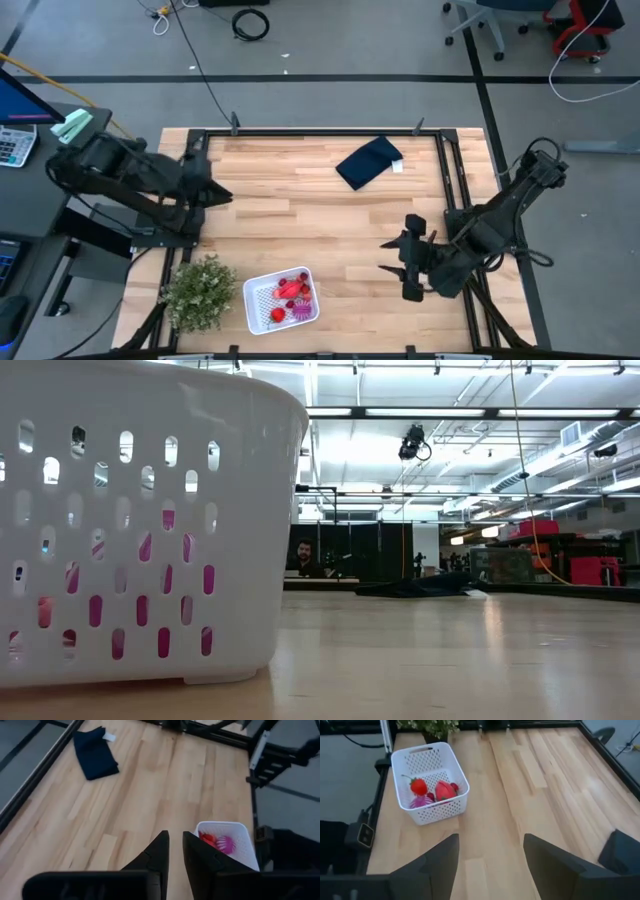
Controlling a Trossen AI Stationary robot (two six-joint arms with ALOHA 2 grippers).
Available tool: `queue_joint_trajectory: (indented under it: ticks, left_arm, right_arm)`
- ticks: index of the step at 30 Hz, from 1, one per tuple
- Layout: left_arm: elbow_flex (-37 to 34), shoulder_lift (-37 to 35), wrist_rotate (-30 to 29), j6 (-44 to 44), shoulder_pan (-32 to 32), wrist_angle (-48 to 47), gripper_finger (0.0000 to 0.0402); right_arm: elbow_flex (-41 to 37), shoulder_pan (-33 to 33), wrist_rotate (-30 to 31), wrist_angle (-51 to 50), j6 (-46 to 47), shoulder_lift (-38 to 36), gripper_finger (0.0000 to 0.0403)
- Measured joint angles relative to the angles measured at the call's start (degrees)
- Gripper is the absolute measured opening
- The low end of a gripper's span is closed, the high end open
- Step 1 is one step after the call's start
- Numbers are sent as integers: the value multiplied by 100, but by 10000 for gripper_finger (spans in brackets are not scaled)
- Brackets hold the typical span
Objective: Pick and placing Produce into tupperware
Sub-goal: Return to Home Position
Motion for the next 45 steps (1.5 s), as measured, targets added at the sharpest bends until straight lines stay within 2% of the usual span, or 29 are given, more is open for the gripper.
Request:
queue_joint_trajectory:
  ticks: [3,7,11,15,18,22,29,32,37,45]
  left_arm:
    - [-966,-434,-324,-160,-168,541,58]
    - [-2277,-948,-390,-275,-227,1613,52]
    - [-3333,-1329,-234,-270,-225,2874,52]
    - [-4190,-1562,351,-130,-227,4102,57]
    - [-4698,-1769,468,65,-223,4791,61]
    - [-5090,-2202,436,166,-68,4904,60]
    - [-5635,-3336,425,180,60,4905,51]
    - [-5981,-3765,425,178,50,4989,51]
    - [-6745,-4279,429,96,50,5742,57]
    - [-8057,-4564,429,66,50,7355,60]
  right_arm:
    - [-351,50,6,352,-28,-332,232]
    - [-1322,-6,-208,1933,-752,-919,232]
    - [-2690,-382,-1280,4177,-1533,-1477,232]
    - [-3893,-869,-2176,5609,-1455,-1820,232]
    - [-4534,-1171,-2259,5794,-1193,-2118,232]
    - [-5112,-1476,-2325,5870,-924,-2752,232]
    - [-5838,-1520,-2450,6319,-1857,-4203,232]
    - [-6124,-1520,-2613,6393,-1986,-4812,232]
    - [-6457,-1520,-2622,6384,-2220,-5538,232]
    - [-6971,-1548,-2620,6397,-2126,-6011,232]
